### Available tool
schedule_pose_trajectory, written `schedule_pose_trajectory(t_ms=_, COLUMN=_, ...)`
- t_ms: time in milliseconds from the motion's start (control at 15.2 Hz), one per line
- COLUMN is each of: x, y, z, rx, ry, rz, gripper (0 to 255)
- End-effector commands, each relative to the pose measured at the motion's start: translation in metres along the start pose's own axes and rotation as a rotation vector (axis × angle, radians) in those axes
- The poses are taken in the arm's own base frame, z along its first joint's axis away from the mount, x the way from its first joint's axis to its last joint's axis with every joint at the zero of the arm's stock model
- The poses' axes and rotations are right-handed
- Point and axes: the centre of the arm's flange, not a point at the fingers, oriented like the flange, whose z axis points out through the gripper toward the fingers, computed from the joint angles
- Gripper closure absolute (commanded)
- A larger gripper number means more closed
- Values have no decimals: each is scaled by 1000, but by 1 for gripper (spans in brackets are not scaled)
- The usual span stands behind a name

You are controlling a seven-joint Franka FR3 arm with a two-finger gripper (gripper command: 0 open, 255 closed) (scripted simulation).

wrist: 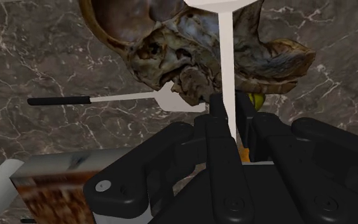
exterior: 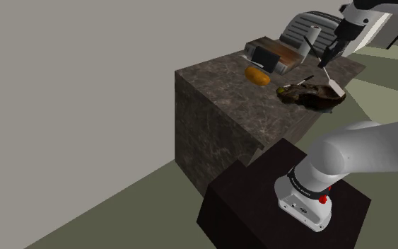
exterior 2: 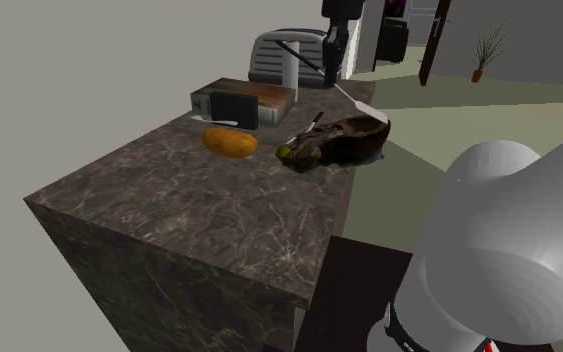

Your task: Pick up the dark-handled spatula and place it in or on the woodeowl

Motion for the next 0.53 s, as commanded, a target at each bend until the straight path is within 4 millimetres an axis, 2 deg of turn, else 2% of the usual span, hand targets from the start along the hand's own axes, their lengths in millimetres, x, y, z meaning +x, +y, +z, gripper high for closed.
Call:
schedule_pose_trajectory(t_ms=0, x=-3, y=4, z=9, rx=0, ry=0, rz=-1, gripper=255)
schedule_pose_trajectory(t_ms=462, x=-6, y=4, z=46, rx=0, ry=0, rz=-1, gripper=255)
